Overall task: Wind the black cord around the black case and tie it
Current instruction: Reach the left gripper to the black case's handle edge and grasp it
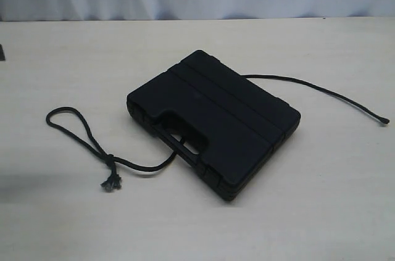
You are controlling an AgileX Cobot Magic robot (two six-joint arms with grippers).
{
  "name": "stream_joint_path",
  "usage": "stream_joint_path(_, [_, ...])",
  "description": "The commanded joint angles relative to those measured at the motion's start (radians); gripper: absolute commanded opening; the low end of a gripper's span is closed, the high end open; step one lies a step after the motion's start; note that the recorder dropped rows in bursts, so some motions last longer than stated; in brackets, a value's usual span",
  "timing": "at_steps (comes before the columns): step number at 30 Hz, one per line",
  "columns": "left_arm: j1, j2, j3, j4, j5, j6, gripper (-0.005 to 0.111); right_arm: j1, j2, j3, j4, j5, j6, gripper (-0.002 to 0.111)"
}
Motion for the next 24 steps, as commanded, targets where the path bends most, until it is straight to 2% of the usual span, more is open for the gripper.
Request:
stream_joint_path(1, [-0.069,0.15,-0.107,-0.243,0.185,0.264,0.0,-0.002,-0.003,0.001,0.001,-0.005,0.0,0.004])
stream_joint_path(3, [-0.092,0.204,-0.147,-0.392,0.247,0.373,0.0,-0.002,-0.003,0.001,0.001,-0.005,0.0,0.004])
stream_joint_path(4, [-0.125,0.246,-0.167,-0.576,0.258,0.501,0.0,-0.002,-0.003,0.001,0.001,-0.005,0.0,0.004])
stream_joint_path(5, [-0.145,0.266,-0.17,-0.668,0.247,0.562,0.0,-0.002,-0.003,0.001,0.001,-0.005,0.0,0.004])
stream_joint_path(6, [-0.189,0.3,-0.17,-0.82,0.198,0.654,0.0,-0.002,-0.003,0.001,0.001,-0.005,0.0,0.004])
stream_joint_path(7, [-0.219,0.318,-0.17,-0.883,0.159,0.684,0.0,-0.002,-0.003,0.001,0.001,-0.005,0.0,0.004])
stream_joint_path(8, [-0.285,0.352,-0.17,-0.946,0.082,0.69,0.0,-0.002,-0.003,0.001,0.001,-0.005,0.0,0.004])
stream_joint_path(9, [-0.325,0.372,-0.17,-0.966,0.036,0.69,0.0,-0.002,-0.003,0.001,0.001,-0.005,0.0,0.004])
stream_joint_path(10, [-0.394,0.411,-0.17,-0.991,-0.05,0.69,0.0,-0.002,-0.003,0.001,0.001,-0.005,0.0,0.004])
stream_joint_path(13, [-0.496,0.492,-0.17,-1.047,-0.162,0.687,0.0,-0.002,-0.003,0.001,0.001,-0.005,0.0,0.004])
stream_joint_path(15, [-0.522,0.529,-0.17,-1.077,-0.2,0.687,0.001,-0.002,-0.003,0.001,0.001,-0.005,0.0,0.004])
stream_joint_path(17, [-0.529,0.544,-0.17,-1.102,-0.217,0.687,0.01,-0.002,-0.003,0.001,0.001,-0.005,0.0,0.004])
stream_joint_path(19, [-0.529,0.546,-0.17,-1.107,-0.22,0.687,0.023,-0.002,-0.003,0.001,0.001,-0.005,0.0,0.004])
stream_joint_path(21, [-0.529,0.546,-0.17,-1.107,-0.197,0.687,0.044,-0.002,-0.003,0.001,0.001,-0.005,0.0,0.004])
stream_joint_path(24, [-0.529,0.547,-0.17,-1.107,-0.18,0.687,0.056,-0.002,-0.003,0.001,0.001,-0.005,0.0,0.004])
